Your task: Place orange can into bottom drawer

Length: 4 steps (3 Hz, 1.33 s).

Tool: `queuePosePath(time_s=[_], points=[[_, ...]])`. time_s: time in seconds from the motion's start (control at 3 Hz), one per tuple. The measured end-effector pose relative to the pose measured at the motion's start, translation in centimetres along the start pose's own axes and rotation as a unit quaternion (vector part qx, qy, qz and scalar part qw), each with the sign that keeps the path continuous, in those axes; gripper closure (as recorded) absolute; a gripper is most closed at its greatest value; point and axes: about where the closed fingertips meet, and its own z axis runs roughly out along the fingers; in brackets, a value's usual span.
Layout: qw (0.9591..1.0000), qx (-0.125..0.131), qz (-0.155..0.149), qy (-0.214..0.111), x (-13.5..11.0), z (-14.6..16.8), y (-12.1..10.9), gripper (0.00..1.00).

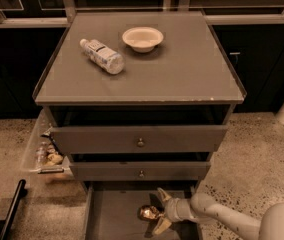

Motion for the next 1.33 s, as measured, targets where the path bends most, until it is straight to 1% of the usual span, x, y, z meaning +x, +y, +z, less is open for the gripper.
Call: queuePosePath(time_s=[0.33,0.67,1.0,1.33], points=[[0.9997,0.013,-0.017,0.01,-1.0,-6.0,0.1,0.0],[0.999,0.016,-0.038,0.02,-2.8,-13.0,0.8,0.0],[0.9958,0.023,-0.071,0.053,-5.1,-19.2,1.5,0.0],[0.99,0.039,-0.109,0.08,-7.7,-23.7,2.4,0.0]])
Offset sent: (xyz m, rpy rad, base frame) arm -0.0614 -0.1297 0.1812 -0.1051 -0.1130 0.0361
